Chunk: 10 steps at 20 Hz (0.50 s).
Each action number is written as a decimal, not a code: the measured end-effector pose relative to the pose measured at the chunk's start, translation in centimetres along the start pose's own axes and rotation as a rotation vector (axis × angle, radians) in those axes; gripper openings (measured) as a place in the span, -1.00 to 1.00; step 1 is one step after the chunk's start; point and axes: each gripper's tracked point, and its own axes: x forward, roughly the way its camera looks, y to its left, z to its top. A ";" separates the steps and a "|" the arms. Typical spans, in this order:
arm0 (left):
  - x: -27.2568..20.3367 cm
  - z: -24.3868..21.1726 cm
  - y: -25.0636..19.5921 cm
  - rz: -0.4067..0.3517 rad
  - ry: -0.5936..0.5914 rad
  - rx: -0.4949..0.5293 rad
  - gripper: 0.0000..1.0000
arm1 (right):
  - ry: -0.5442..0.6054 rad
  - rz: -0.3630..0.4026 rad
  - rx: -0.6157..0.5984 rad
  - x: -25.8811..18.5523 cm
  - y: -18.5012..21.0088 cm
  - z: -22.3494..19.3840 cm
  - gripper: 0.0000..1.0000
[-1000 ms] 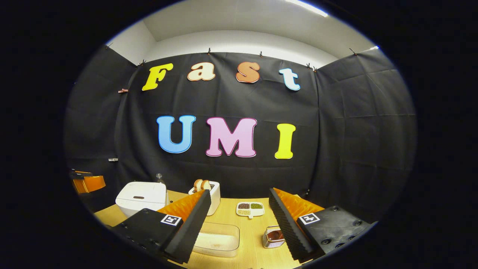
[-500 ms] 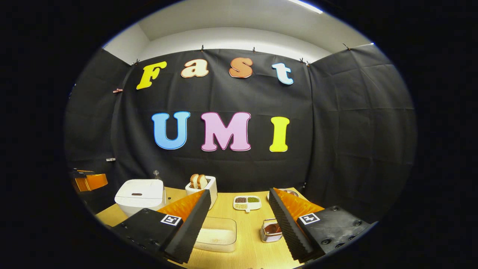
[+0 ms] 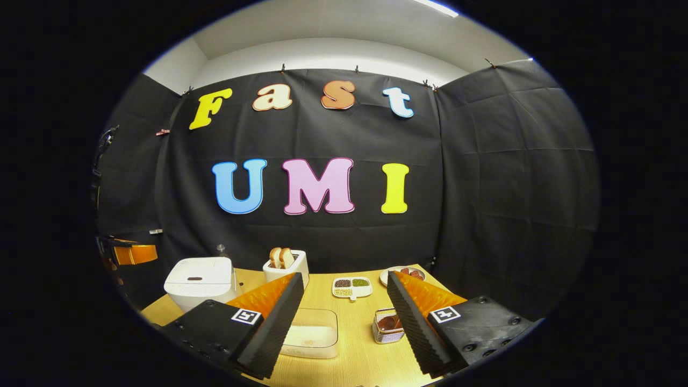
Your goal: Close the left gripper, press the button to open the rice cooker; take a wooden spoon from the chopstick holder with the right hand, scoop a spoonful of rice and pour it into the rice cooker, then put the wooden spoon back into the chopstick holder.
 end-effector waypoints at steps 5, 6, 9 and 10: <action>2.5 -0.6 1.6 -0.006 0.056 0.015 0.92 | 0.002 -0.014 -0.031 -0.6 -0.5 0.4 0.95; 3.1 -0.5 2.2 0.002 0.062 0.008 0.92 | 0.000 -0.018 -0.037 -0.7 -0.6 0.4 0.95; 5.6 -0.9 3.0 -0.001 0.090 -0.031 0.82 | 0.007 -0.034 -0.041 -0.8 -1.2 0.2 0.96; 6.5 -0.8 3.2 -0.001 0.097 -0.036 0.76 | 0.015 -0.038 -0.040 -0.9 -1.2 -0.1 0.96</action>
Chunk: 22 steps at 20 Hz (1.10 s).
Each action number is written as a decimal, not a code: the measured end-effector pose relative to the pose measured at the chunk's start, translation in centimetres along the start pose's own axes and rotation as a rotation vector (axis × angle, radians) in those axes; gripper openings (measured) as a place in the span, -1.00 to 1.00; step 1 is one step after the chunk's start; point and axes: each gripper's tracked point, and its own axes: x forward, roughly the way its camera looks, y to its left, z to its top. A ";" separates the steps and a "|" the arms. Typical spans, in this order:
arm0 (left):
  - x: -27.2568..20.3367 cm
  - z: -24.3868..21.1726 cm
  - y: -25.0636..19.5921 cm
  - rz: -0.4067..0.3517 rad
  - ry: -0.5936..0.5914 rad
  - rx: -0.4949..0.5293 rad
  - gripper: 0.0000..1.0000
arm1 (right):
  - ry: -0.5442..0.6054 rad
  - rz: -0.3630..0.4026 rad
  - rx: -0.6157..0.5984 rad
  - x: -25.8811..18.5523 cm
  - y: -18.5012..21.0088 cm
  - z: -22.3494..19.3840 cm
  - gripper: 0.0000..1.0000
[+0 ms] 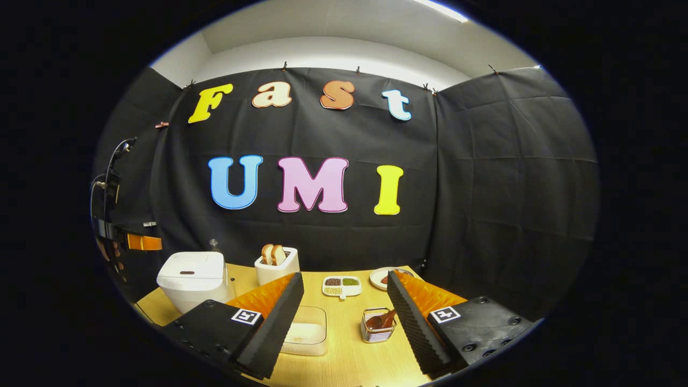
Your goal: Close the left gripper, press the button to open the rice cooker; take a wooden spoon from the chopstick holder with the right hand, scoop a spoonful of rice and pour it into the rice cooker, then put the wooden spoon back into the chopstick holder.
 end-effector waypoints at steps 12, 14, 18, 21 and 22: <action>9.4 -4.9 0.1 -0.105 0.201 0.030 -0.59 | 0.061 -0.037 -0.030 -1.4 -1.4 -2.0 0.96; 10.8 -6.1 0.4 -0.104 0.231 0.032 -0.81 | 0.074 -0.043 -0.027 -1.6 -1.7 -2.3 0.96; 12.9 -7.5 1.0 -0.099 0.276 0.033 -0.84 | 0.105 -0.052 -0.018 -1.8 -2.2 -3.3 0.96; 13.3 -8.9 1.2 -0.091 0.316 0.009 -0.85 | 0.123 -0.049 -0.003 -1.8 -2.5 -3.9 0.96; 13.2 -8.8 1.2 -0.090 0.308 0.009 -0.85 | 0.131 -0.049 -0.001 -1.6 -2.6 -4.0 0.96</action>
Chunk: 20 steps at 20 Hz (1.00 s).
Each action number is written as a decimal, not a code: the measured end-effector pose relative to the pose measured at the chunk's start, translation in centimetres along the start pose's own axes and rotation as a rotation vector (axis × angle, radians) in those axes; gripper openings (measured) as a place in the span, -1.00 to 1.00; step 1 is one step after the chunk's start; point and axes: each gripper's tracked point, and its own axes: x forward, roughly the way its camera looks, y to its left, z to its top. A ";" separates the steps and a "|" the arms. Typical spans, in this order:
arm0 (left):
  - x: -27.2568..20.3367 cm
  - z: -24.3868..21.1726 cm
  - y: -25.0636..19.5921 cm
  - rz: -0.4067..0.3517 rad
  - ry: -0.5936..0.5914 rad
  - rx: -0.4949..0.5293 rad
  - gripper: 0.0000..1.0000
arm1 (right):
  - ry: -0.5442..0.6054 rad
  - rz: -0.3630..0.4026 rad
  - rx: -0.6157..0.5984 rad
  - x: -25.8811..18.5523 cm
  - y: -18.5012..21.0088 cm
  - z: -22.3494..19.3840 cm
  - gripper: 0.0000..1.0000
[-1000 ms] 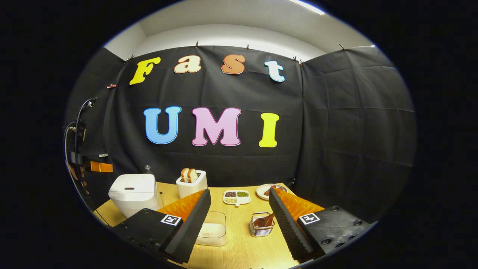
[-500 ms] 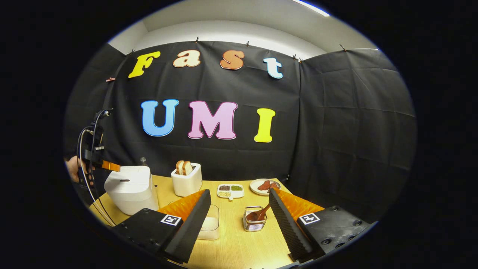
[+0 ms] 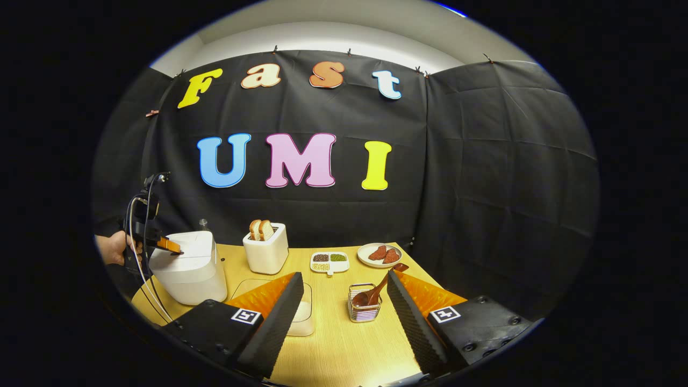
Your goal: Close the left gripper, press the button to open the rice cooker; take a wooden spoon from the chopstick holder with the right hand, scoop a spoonful of rice and pour it into the rice cooker, then put the wooden spoon back into the chopstick holder.
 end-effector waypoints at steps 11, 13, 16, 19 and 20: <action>-3.9 5.2 -0.3 0.160 -0.198 0.125 -0.84 | 0.006 0.013 0.040 1.9 -2.4 -0.3 0.96; -6.6 8.4 -0.8 0.206 -0.326 0.155 -0.84 | 0.003 0.002 0.051 2.6 -3.7 -0.6 0.96; -10.9 10.4 -3.1 0.215 -0.436 0.174 -0.85 | 0.010 -0.008 0.085 4.2 -5.6 -1.0 0.96; -14.4 9.4 -6.4 0.185 -0.474 0.135 -0.84 | 0.036 0.002 0.107 6.0 -6.9 -2.4 0.96; -15.3 8.5 -7.4 0.176 -0.473 0.108 -0.82 | 0.053 0.010 0.118 6.7 -7.1 -2.9 0.95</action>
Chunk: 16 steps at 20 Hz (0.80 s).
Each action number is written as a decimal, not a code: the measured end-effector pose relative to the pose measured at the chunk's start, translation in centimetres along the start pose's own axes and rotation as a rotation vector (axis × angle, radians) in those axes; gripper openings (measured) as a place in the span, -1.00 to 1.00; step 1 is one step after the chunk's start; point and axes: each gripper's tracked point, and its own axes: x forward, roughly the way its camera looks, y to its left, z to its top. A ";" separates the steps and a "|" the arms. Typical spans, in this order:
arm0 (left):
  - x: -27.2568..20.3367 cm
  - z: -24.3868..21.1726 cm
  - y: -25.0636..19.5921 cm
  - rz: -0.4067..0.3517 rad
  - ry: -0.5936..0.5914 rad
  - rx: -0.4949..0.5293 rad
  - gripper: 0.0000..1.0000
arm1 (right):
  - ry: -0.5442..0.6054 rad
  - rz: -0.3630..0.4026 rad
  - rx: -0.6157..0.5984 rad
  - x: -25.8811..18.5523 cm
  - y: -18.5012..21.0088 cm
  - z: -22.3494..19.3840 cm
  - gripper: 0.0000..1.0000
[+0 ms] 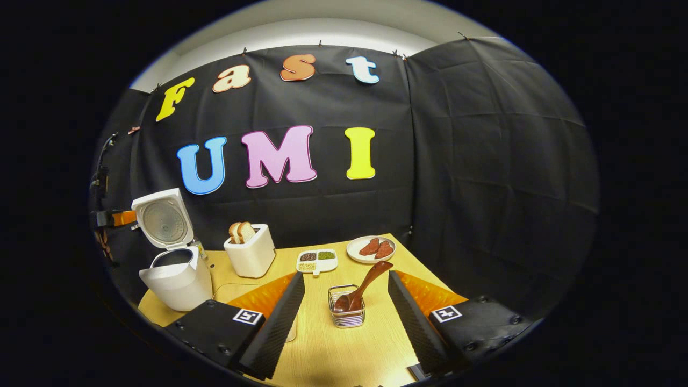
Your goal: Close the left gripper, press the button to open the rice cooker; take a wooden spoon from the chopstick holder with the right hand, scoop a spoonful of rice and pour it into the rice cooker, then put the wooden spoon back into the chopstick holder.
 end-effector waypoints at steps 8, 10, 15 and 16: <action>-8.5 -5.0 -3.2 0.065 0.040 -0.037 -0.44 | 0.093 0.076 0.066 6.7 -1.3 -3.9 0.97; -9.5 -6.4 -3.2 0.077 0.074 -0.049 -0.09 | 0.107 0.099 0.103 8.2 -1.1 -4.4 0.97; -11.1 -8.7 -3.6 0.131 0.135 -0.090 0.95 | 0.195 0.090 0.157 12.0 -1.9 -7.5 0.97; -11.2 -9.4 -3.7 0.138 0.151 -0.098 0.95 | 0.205 0.085 0.169 12.6 -2.1 -8.0 0.97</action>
